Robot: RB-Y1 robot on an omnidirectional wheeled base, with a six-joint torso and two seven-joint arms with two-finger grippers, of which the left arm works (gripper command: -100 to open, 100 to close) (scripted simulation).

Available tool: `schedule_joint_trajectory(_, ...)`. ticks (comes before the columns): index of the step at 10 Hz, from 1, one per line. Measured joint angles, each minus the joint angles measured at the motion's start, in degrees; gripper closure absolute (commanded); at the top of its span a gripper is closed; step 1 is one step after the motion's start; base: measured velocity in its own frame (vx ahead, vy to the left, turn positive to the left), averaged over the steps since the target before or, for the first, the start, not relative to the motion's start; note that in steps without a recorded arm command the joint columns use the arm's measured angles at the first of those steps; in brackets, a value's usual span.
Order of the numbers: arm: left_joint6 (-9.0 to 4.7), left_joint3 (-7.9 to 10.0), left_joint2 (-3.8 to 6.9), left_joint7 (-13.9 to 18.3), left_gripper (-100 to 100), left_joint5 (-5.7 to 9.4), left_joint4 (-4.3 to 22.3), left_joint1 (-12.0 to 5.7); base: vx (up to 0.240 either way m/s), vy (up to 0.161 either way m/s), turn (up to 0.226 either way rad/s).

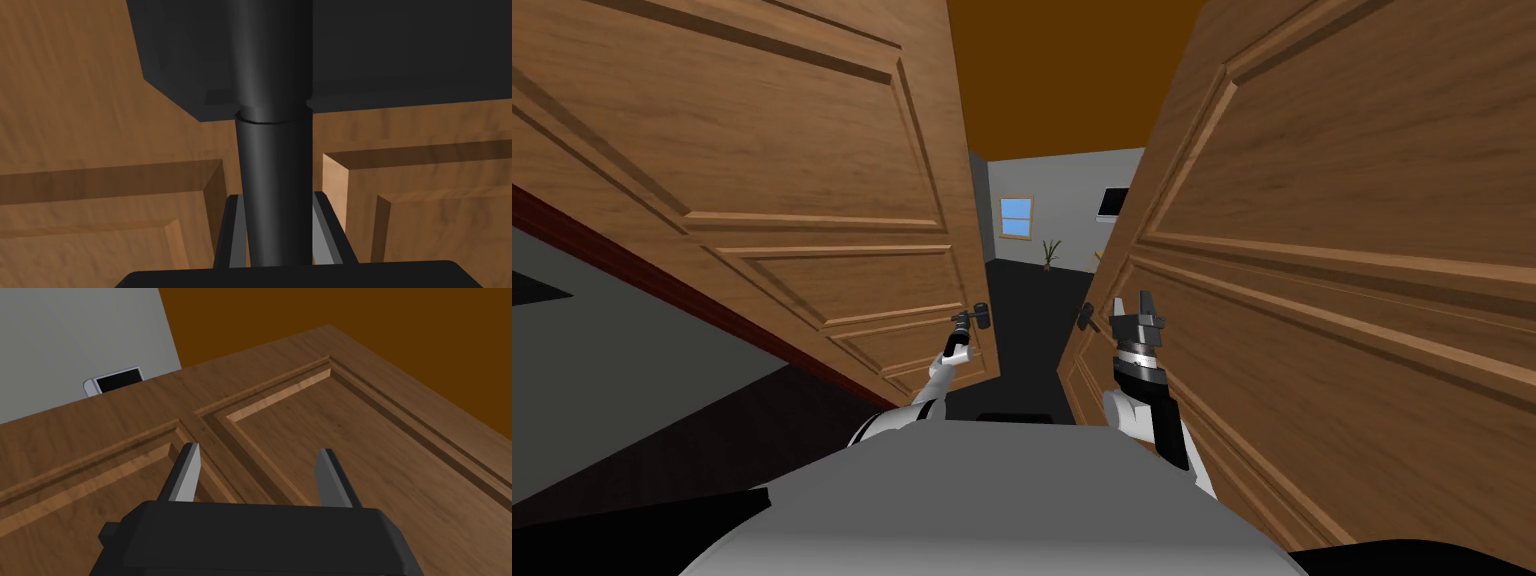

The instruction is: Push the door open

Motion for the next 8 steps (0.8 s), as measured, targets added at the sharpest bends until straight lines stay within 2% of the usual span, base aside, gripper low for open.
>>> schedule_joint_trajectory(1, 0.18, -0.28, -0.34, -0.3, 100, 0.1, -0.9, 0.39, 0.217, 0.053, 0.153)
schedule_joint_trajectory(3, 0.25, -0.51, -0.34, -0.9, 100, 0.36, -1.0, -0.1, 0.146, 0.027, 0.155)
schedule_joint_trajectory(4, -0.14, -0.49, 0.05, -1.0, 100, 0.51, -0.4, -0.55, 0.101, 0.015, 0.114)
schedule_joint_trajectory(7, -1.66, -0.22, 0.02, -2.1, 100, 1.0, 3.3, -2.64, 0.122, 0.013, 0.138)
schedule_joint_trajectory(8, -2.24, -0.13, -0.13, -2.6, 100, 1.14, 4.7, -3.49, 0.074, 0.006, 0.034)
